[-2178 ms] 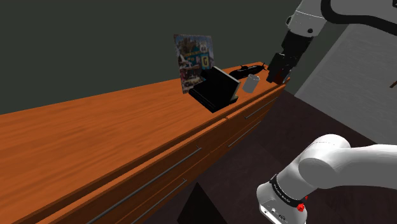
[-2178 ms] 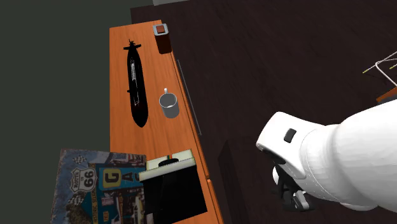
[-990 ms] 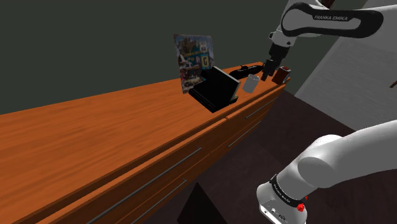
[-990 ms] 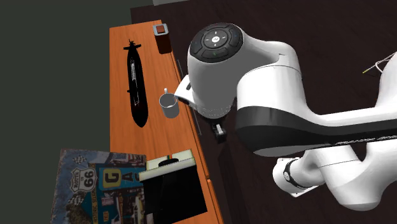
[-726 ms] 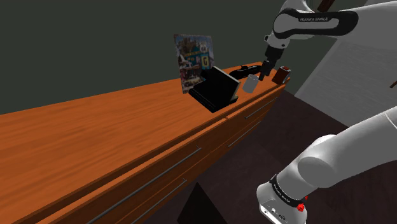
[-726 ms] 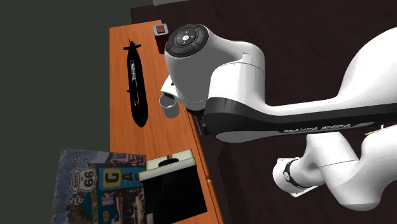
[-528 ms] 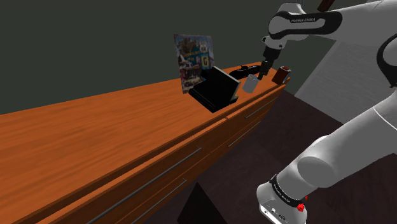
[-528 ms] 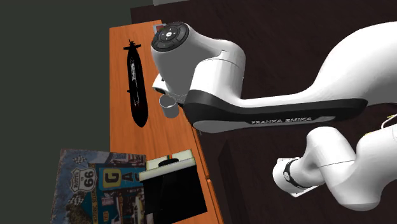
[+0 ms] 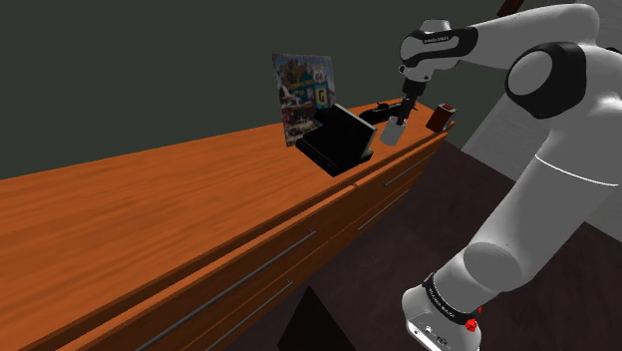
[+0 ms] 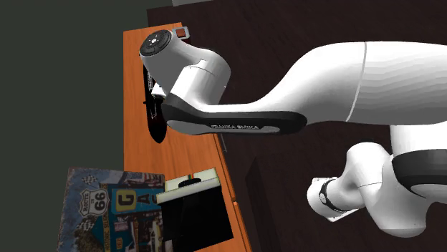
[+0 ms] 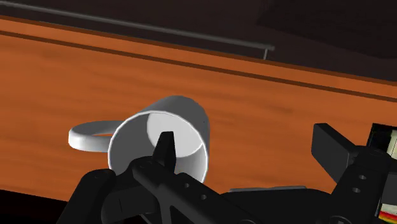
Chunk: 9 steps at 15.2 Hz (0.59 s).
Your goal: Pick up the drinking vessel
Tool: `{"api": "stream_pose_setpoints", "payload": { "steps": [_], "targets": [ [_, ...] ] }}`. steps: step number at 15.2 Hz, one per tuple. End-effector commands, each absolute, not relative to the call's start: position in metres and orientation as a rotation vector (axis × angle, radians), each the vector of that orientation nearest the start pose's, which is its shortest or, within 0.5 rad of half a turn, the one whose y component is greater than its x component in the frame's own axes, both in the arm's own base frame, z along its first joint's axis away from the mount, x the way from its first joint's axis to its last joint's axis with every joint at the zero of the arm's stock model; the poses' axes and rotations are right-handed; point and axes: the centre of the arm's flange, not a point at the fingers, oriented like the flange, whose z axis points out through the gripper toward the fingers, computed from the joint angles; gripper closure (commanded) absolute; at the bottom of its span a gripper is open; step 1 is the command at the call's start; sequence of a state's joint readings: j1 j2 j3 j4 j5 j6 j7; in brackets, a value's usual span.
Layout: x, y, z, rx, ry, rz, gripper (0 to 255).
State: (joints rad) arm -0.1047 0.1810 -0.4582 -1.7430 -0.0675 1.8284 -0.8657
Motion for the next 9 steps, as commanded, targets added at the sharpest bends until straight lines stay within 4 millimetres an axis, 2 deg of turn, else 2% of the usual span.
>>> {"api": "stream_pose_setpoints", "payload": {
  "steps": [1,9],
  "targets": [
    [0.535,-0.332,0.454,-3.136,-0.559,0.257,0],
    [0.537,-0.334,0.412,-3.135,-0.563,0.259,0]
  ]
}}
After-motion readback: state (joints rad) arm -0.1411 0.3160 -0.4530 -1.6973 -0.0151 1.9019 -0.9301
